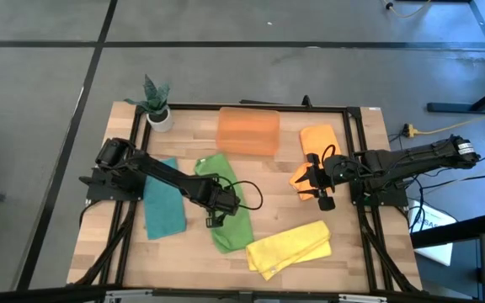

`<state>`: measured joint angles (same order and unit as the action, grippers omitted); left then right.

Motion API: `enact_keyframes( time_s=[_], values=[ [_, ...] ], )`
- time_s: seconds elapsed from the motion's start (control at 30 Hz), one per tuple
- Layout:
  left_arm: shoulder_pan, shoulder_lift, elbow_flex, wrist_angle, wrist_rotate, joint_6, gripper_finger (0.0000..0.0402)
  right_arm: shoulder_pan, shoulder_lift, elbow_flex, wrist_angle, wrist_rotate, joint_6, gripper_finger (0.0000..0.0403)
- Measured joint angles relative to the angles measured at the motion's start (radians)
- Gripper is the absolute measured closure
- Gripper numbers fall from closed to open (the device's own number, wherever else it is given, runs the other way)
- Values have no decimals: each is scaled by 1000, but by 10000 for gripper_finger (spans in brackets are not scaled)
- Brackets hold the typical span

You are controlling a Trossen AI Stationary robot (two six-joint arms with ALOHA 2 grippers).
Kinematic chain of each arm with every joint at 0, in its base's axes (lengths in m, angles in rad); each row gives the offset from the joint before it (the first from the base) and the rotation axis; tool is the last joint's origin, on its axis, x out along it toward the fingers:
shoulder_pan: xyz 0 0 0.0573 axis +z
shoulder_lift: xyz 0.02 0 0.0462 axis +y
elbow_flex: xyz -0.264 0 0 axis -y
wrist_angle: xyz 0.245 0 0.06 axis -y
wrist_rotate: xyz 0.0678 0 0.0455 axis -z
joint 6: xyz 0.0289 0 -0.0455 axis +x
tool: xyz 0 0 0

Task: Roll microfiber towels into tight, uniform cylinder then place into a basket
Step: Roll the green microfiber cloth

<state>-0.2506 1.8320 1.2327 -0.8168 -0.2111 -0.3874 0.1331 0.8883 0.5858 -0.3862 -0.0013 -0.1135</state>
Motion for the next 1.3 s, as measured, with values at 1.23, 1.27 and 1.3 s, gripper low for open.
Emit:
enact_keyframes(
  time_s=[1.23,1.27,1.3],
  values=[
    [51,1,-79,26,3,-28,335,0,0,0,0,0,0,237],
    [51,1,-80,26,4,-27,335,0,0,0,0,0,0,237],
    [50,1,-80,26,4,-27,335,0,0,0,-1,0,0,237]
  ],
)
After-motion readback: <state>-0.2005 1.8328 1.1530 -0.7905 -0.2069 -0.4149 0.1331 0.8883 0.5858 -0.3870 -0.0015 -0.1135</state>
